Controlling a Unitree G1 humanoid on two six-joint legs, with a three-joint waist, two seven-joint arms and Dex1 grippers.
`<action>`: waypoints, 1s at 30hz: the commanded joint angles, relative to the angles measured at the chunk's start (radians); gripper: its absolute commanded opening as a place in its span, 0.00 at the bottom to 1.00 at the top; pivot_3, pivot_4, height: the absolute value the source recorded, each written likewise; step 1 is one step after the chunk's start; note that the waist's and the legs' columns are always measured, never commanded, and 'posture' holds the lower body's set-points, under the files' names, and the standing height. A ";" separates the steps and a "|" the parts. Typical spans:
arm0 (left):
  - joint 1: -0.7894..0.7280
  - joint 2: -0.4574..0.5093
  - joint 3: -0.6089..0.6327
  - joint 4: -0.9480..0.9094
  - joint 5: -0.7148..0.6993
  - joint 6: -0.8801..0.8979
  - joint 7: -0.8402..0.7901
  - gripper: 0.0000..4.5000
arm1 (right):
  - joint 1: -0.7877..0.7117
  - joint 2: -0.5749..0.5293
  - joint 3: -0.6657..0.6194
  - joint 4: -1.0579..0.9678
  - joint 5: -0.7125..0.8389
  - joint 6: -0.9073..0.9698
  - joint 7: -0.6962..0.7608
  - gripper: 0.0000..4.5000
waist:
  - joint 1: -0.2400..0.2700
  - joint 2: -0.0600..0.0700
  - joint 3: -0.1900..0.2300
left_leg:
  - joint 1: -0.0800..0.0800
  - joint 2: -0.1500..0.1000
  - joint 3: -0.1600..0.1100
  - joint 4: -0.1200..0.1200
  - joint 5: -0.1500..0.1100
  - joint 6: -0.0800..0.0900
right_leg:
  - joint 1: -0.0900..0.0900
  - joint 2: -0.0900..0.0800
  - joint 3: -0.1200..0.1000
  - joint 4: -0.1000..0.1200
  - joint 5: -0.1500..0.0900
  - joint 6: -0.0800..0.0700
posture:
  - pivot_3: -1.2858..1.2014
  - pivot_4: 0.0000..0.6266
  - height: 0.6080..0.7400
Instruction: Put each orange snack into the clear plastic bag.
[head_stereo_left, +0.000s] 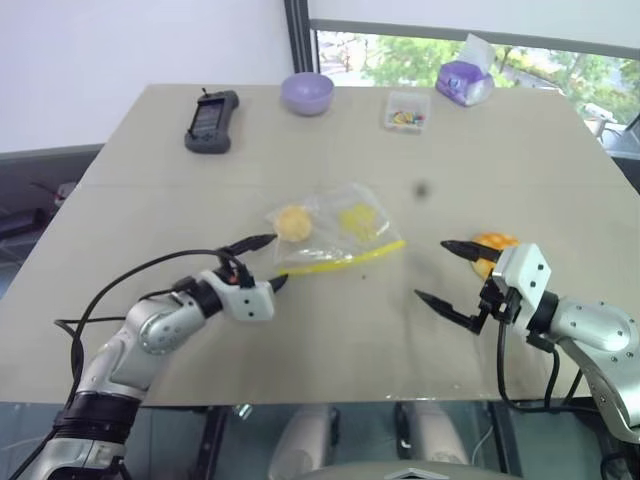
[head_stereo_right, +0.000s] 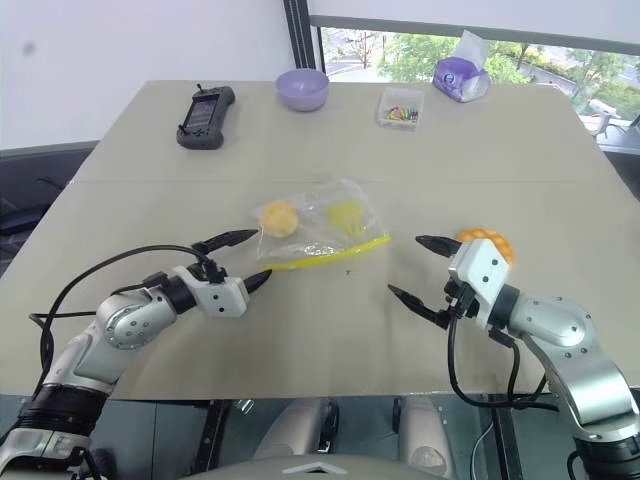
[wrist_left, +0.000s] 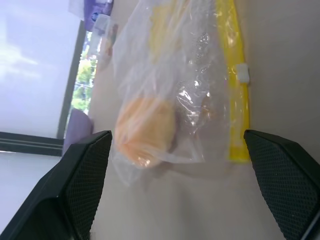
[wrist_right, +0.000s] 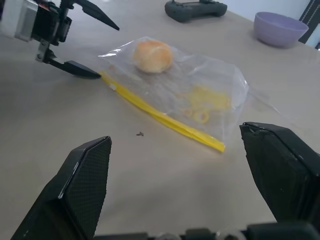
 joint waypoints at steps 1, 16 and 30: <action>-0.015 0.001 -0.049 0.054 0.081 0.013 0.053 1.00 | 0.004 0.007 -0.016 -0.023 -0.006 -0.026 -0.016 1.00 | 0.001 0.000 0.000 | 0.000 0.000 0.000 0.000 0.000 0.000 | 0.000 0.000 0.000 0.000 0.000 0.000 | 0.52 0.24 1.00; 0.076 0.086 -0.010 -0.005 -0.682 0.408 -0.491 1.00 | 0.026 0.022 -0.017 -0.035 -0.024 -0.032 -0.039 1.00 | -0.024 0.007 -0.005 | 0.000 0.001 0.000 0.000 0.000 0.000 | 0.000 0.000 0.000 0.000 0.000 0.000 | 0.52 0.24 1.00; -0.102 -0.032 0.158 -0.136 -1.316 1.411 -0.422 1.00 | -0.002 0.021 -0.008 -0.039 -0.027 -0.014 -0.045 1.00 | -0.026 0.005 -0.003 | -0.001 0.000 -0.002 0.001 0.000 0.000 | 0.000 0.002 0.000 0.000 0.000 0.000 | 0.52 0.24 1.00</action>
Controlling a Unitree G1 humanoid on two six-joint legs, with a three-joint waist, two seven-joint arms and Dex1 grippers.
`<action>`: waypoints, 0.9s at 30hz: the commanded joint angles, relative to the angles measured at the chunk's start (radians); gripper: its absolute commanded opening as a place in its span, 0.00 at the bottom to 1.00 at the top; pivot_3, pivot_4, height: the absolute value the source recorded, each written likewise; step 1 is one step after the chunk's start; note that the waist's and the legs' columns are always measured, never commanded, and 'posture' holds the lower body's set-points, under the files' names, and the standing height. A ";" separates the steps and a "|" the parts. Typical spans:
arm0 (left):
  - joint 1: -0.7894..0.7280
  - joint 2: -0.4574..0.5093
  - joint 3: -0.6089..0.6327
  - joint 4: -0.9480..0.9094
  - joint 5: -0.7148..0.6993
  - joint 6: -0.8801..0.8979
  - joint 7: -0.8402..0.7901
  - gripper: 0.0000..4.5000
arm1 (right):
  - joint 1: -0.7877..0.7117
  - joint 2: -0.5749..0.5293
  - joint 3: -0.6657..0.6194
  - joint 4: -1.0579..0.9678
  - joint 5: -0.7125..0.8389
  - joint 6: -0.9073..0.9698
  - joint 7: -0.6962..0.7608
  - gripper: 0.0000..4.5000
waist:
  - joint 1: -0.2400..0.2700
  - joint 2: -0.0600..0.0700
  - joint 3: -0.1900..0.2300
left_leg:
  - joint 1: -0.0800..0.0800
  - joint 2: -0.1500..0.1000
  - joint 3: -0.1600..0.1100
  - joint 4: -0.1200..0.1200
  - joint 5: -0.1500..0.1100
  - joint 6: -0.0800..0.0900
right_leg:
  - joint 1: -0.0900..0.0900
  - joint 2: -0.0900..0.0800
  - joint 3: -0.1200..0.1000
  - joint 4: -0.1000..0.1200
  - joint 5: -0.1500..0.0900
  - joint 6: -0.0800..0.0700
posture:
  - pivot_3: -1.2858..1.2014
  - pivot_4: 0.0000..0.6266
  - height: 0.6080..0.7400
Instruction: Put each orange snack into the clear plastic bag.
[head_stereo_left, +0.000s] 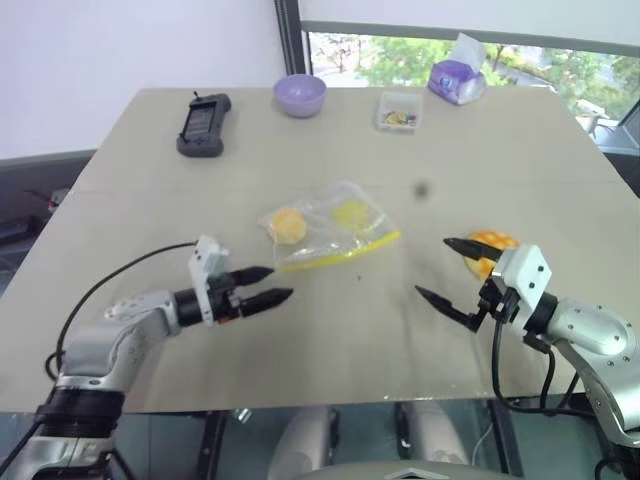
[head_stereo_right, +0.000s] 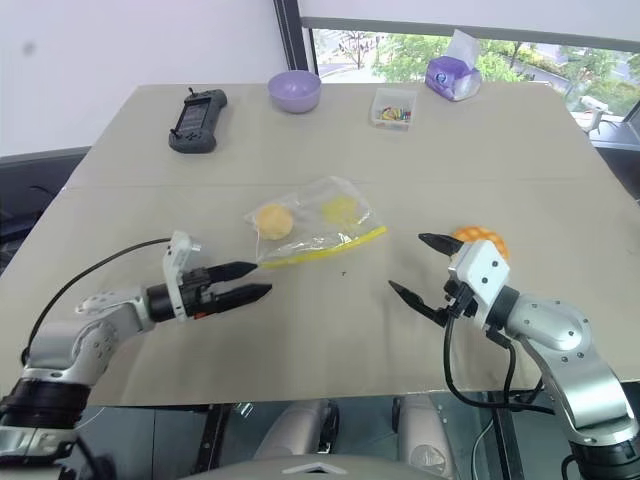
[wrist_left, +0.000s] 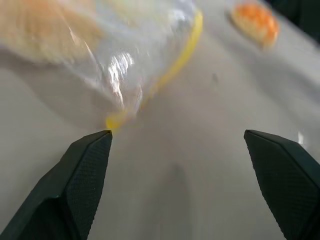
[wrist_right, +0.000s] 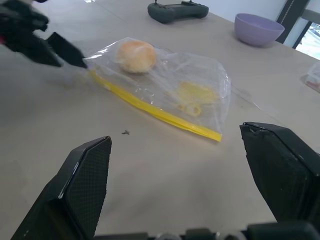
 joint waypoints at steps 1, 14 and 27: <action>-0.060 -0.040 0.048 -0.003 -0.047 0.124 0.095 1.00 | -0.010 -0.001 -0.012 -0.037 0.003 -0.005 -0.010 1.00 | -0.002 0.000 0.000 | 0.000 0.000 0.000 0.000 0.000 0.000 | 0.000 0.000 0.000 0.000 0.000 0.000 | 0.52 0.24 1.00; -0.240 -0.233 0.143 0.059 -0.143 0.392 0.289 0.29 | -0.008 0.004 -0.006 -0.046 -0.026 -0.012 -0.043 1.00 | -0.002 -0.001 0.001 | -0.001 -0.001 0.000 0.000 0.002 -0.003 | 0.000 0.000 0.001 0.000 0.000 0.000 | 0.52 0.24 1.00; -0.312 -0.260 0.340 0.106 -0.376 0.639 0.390 0.00 | -0.237 0.038 0.208 0.172 -0.335 -0.119 -0.104 1.00 | -0.004 -0.002 0.001 | 0.000 -0.001 0.001 0.000 0.003 -0.005 | -0.001 0.000 0.002 0.000 0.000 0.000 | 0.52 0.24 1.00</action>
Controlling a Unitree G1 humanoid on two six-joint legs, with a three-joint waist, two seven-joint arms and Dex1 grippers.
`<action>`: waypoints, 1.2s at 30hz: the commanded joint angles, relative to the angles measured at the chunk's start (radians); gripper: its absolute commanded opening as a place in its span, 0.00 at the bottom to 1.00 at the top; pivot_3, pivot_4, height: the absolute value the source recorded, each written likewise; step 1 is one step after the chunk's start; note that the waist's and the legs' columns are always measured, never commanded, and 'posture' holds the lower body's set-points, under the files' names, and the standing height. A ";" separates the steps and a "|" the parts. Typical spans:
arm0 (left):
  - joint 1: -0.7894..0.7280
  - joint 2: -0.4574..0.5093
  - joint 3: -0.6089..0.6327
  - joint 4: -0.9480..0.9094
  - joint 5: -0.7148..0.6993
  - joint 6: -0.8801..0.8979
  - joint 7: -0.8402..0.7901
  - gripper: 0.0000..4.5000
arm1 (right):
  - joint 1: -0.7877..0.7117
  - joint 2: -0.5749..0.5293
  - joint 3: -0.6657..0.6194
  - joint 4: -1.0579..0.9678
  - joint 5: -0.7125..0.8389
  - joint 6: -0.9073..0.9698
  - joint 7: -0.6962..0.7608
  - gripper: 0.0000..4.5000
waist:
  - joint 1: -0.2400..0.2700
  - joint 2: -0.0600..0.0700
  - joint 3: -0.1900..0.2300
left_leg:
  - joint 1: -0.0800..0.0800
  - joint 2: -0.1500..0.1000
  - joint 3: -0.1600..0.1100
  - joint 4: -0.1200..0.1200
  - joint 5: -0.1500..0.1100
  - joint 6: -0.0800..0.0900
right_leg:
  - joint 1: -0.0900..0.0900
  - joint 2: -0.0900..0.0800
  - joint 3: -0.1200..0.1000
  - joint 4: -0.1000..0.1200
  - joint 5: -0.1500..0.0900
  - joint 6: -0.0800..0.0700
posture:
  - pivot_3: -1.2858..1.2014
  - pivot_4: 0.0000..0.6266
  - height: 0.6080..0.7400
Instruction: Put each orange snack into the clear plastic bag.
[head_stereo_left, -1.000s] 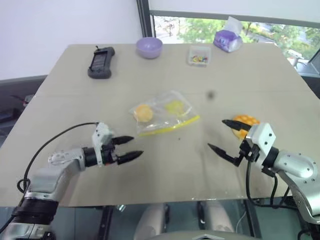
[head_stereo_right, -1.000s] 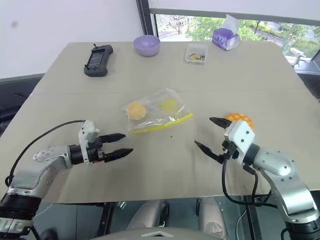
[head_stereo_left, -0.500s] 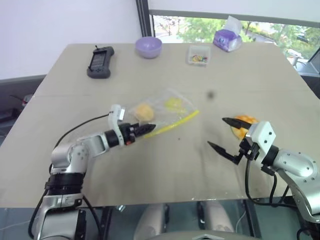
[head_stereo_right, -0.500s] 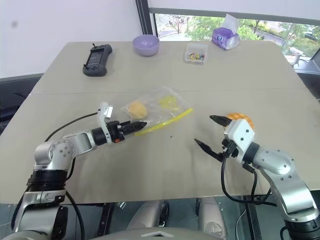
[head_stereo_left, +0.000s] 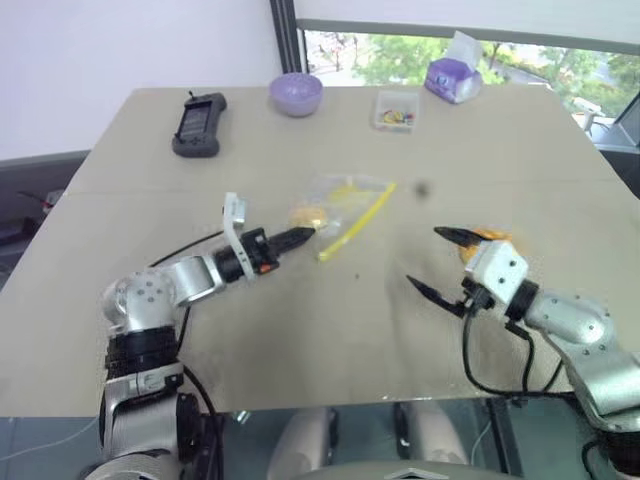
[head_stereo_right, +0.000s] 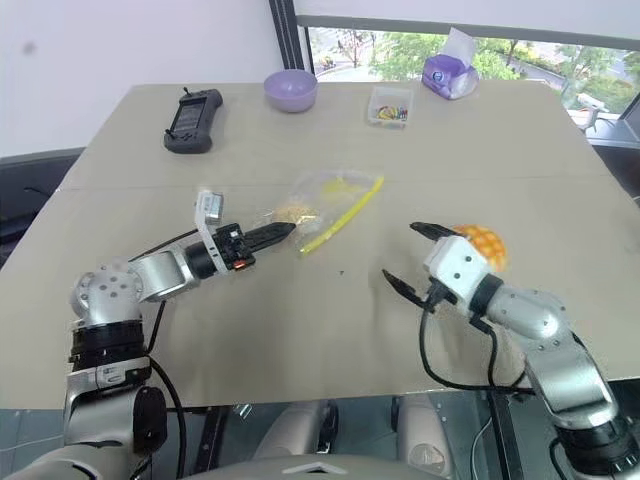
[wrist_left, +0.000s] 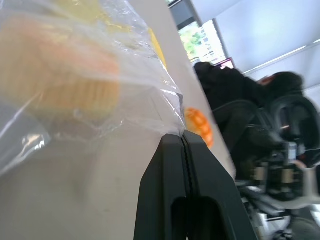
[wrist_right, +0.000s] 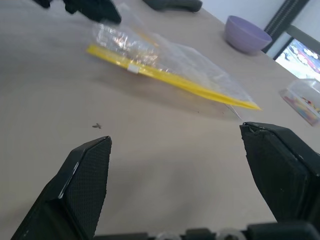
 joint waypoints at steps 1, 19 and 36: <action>-0.008 0.033 0.039 -0.026 -0.057 0.057 0.007 0.00 | -0.101 0.027 0.052 0.100 -0.110 -0.077 -0.049 1.00 | 0.000 0.000 0.000 | 0.000 0.000 0.000 0.000 0.000 0.000 | 0.000 0.000 0.000 0.000 0.000 0.000 | 0.52 0.24 1.00; 0.049 0.193 0.054 -0.077 -0.148 0.142 -0.105 0.00 | -0.541 0.186 0.322 0.820 -0.595 -0.529 -0.321 1.00 | -0.014 -0.001 0.001 | -0.003 -0.001 0.000 -0.007 0.002 -0.006 | -0.007 -0.001 0.002 0.000 0.000 -0.001 | 0.52 0.24 1.00; 0.027 0.223 0.003 -0.124 -0.066 0.042 -0.158 0.00 | -0.641 0.243 0.274 1.003 -0.577 -0.574 -0.417 0.01 | -0.026 -0.001 0.001 | -0.004 -0.001 0.001 -0.011 0.003 -0.008 | -0.011 0.000 0.003 0.000 0.001 -0.002 | 0.52 0.24 1.00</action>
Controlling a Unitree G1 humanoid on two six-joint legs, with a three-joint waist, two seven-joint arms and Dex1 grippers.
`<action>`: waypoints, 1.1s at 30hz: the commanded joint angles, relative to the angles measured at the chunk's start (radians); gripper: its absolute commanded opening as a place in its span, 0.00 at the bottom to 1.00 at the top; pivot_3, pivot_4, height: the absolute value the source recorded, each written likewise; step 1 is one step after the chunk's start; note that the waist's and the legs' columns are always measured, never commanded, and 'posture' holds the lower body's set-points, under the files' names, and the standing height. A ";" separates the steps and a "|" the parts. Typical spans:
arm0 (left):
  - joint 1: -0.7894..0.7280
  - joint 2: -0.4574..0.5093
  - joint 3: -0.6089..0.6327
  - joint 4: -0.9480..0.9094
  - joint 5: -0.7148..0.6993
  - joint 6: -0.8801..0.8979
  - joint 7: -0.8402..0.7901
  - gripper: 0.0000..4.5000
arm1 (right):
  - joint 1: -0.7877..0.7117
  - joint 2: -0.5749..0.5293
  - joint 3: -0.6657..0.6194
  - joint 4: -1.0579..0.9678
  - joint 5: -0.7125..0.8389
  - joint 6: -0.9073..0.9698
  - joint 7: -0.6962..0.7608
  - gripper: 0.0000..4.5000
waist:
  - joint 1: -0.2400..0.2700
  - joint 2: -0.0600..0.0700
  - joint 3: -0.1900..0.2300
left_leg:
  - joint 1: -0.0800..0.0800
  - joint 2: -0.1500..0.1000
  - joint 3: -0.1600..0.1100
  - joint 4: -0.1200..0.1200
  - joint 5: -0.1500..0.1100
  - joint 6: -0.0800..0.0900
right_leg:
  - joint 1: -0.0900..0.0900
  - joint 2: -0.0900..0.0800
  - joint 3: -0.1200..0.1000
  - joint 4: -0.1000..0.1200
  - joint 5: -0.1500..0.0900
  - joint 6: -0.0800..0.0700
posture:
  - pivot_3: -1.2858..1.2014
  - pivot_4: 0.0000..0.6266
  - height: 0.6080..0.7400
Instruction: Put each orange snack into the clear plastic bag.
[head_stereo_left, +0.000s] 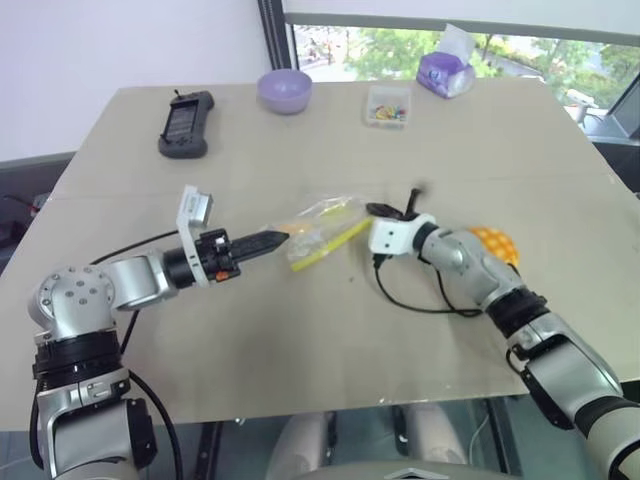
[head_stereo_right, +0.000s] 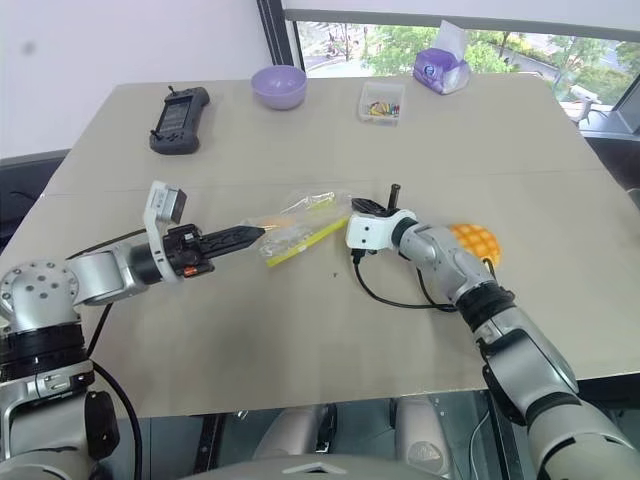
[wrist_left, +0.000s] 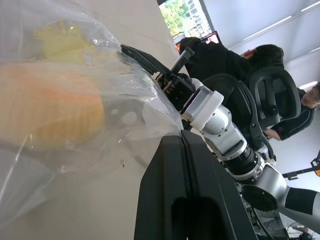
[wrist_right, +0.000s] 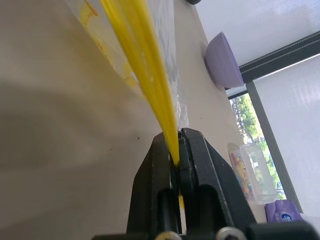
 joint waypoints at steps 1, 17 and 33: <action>-0.011 0.017 -0.026 -0.082 0.042 -0.084 -0.034 0.00 | -0.032 0.006 -0.048 -0.021 0.035 0.000 -0.004 0.01 | -0.001 0.000 0.000 | 0.000 0.000 0.000 0.000 0.000 0.000 | 0.000 0.000 0.000 0.000 0.000 0.000 | 0.52 0.24 1.00; 0.092 0.158 -0.322 -0.394 0.880 -1.210 -0.207 0.50 | -0.170 -0.002 -0.153 -0.039 0.182 0.250 0.248 0.00 | 0.001 0.000 0.000 | -0.018 0.001 0.003 0.000 0.001 -0.001 | -0.019 0.000 0.001 0.000 0.002 -0.003 | 0.52 0.24 1.00; 0.064 0.053 -0.397 -0.305 1.060 -1.299 -0.118 0.50 | -0.380 -0.029 -0.184 0.036 0.182 0.403 0.261 0.00 | -0.002 0.000 0.000 | -0.018 0.000 0.004 0.002 0.001 -0.001 | -0.021 0.002 0.001 0.006 0.002 -0.003 | 0.52 0.24 1.00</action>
